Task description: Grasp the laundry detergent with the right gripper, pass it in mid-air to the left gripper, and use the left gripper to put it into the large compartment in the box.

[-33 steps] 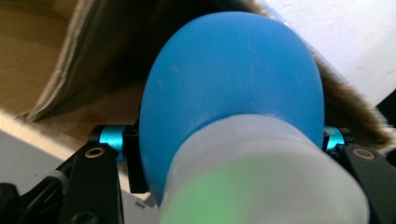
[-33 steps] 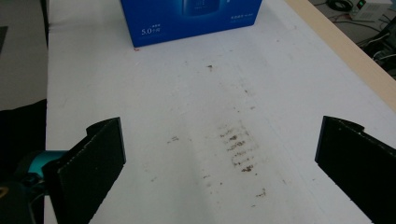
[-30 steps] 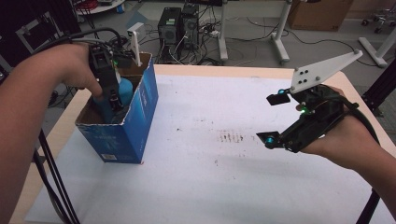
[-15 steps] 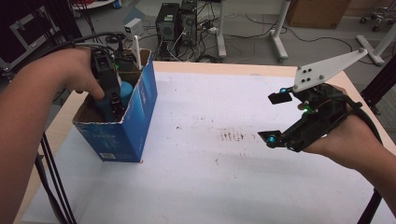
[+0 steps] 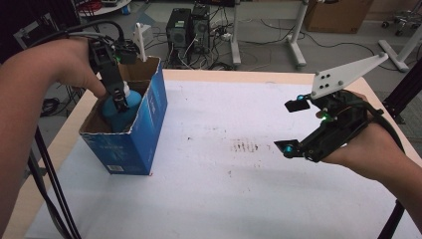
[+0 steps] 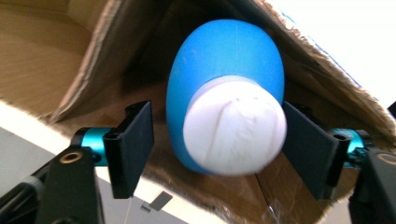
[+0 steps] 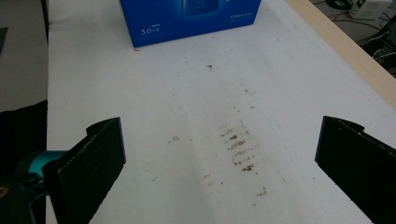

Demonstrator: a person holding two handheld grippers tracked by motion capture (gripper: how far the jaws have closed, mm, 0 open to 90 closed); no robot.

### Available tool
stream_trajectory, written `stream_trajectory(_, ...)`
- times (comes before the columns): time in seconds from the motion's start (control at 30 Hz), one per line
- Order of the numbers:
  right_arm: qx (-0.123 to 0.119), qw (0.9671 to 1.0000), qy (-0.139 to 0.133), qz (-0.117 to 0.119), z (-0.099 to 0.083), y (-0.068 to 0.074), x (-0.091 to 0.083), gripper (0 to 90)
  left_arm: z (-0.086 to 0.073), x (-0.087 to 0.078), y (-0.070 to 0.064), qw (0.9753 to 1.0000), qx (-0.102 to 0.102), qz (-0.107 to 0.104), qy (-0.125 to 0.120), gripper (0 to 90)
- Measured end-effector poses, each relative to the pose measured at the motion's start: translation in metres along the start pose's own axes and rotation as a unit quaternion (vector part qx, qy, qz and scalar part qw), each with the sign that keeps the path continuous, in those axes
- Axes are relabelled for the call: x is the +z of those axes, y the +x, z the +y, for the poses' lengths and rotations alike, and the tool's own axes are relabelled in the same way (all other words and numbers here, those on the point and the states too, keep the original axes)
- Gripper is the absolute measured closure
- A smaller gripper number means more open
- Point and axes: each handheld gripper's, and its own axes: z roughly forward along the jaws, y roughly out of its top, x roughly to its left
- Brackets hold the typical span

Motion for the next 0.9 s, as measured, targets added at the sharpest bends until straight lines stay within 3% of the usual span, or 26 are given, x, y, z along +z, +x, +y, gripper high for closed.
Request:
stream_trajectory(0.3,-0.004,0.9999,0.012,0.004,0.003,-0.003,-0.009,0.7,0.000,-0.027,-0.009,1.0000,0.004,0.003,-0.004,22.1)
stream_trajectory(0.43,-0.011,0.9995,0.029,0.005,0.007,-0.005,-0.015,0.7,0.002,-0.040,-0.015,0.9998,0.016,-0.002,-0.010,18.5)
stream_trajectory(0.57,-0.015,0.9985,0.051,0.013,0.010,-0.010,-0.018,0.6,0.010,-0.055,-0.028,0.9988,0.044,-0.004,-0.021,17.0)
stream_trajectory(0.7,-0.024,0.9960,0.082,0.027,0.013,-0.015,-0.018,0.6,0.023,-0.067,-0.045,0.9957,0.088,-0.005,-0.031,16.5)
stream_trajectory(0.83,-0.028,0.9925,0.112,0.041,0.016,-0.019,-0.017,0.6,0.033,-0.066,-0.061,0.9935,0.110,-0.007,-0.027,13.8)
stream_trajectory(0.9,-0.027,0.9889,0.135,0.058,0.017,-0.024,-0.016,0.6,0.041,-0.062,-0.074,0.9908,0.133,-0.009,-0.023,12.7)
